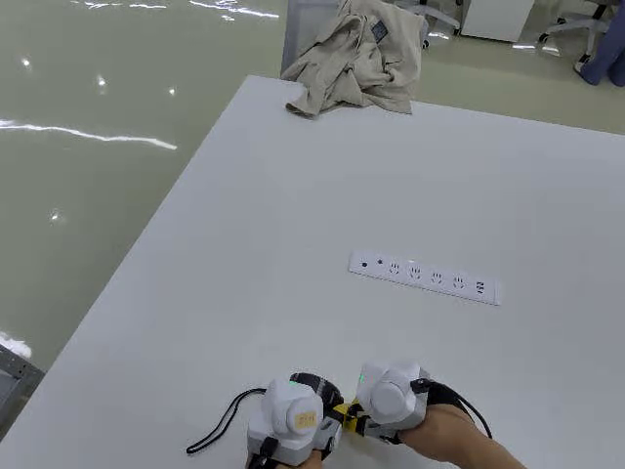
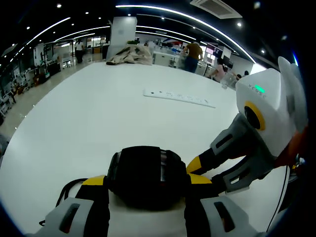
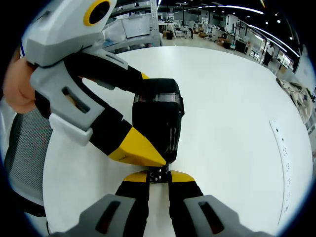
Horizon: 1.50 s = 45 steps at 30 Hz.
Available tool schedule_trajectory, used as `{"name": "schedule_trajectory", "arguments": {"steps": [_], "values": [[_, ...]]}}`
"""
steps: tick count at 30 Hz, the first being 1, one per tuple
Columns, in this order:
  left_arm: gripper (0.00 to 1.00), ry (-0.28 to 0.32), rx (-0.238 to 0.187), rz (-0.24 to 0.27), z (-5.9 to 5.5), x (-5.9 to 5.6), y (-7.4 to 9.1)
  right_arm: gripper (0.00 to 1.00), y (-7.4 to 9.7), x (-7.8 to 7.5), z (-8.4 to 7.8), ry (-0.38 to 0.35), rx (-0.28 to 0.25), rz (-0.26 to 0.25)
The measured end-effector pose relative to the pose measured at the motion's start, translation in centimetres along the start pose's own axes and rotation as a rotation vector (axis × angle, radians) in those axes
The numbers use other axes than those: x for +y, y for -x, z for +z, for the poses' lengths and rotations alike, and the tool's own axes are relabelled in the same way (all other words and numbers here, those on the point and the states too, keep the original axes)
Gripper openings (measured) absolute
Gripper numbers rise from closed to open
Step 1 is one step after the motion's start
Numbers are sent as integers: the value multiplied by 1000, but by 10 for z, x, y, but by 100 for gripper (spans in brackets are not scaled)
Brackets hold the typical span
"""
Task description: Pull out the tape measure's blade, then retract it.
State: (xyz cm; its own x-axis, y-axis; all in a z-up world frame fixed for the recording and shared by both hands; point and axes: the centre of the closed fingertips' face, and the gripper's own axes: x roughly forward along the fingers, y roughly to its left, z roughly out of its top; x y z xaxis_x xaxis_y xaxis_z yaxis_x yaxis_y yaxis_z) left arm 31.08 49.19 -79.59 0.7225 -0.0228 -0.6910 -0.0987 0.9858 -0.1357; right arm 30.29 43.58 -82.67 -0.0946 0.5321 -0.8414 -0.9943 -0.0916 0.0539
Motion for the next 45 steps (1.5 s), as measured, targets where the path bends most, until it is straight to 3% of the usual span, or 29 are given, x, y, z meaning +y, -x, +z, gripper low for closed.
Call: {"name": "schedule_trajectory", "arguments": {"steps": [38, 45], "values": [[61, -1, 3, 2, 0, 0, -1, 13, -2, 0, 3, 41, 0, -21], [63, -33, 11, 2, -2, 0, -1, 14, -2, -1, 4, 39, -2, -27]]}}
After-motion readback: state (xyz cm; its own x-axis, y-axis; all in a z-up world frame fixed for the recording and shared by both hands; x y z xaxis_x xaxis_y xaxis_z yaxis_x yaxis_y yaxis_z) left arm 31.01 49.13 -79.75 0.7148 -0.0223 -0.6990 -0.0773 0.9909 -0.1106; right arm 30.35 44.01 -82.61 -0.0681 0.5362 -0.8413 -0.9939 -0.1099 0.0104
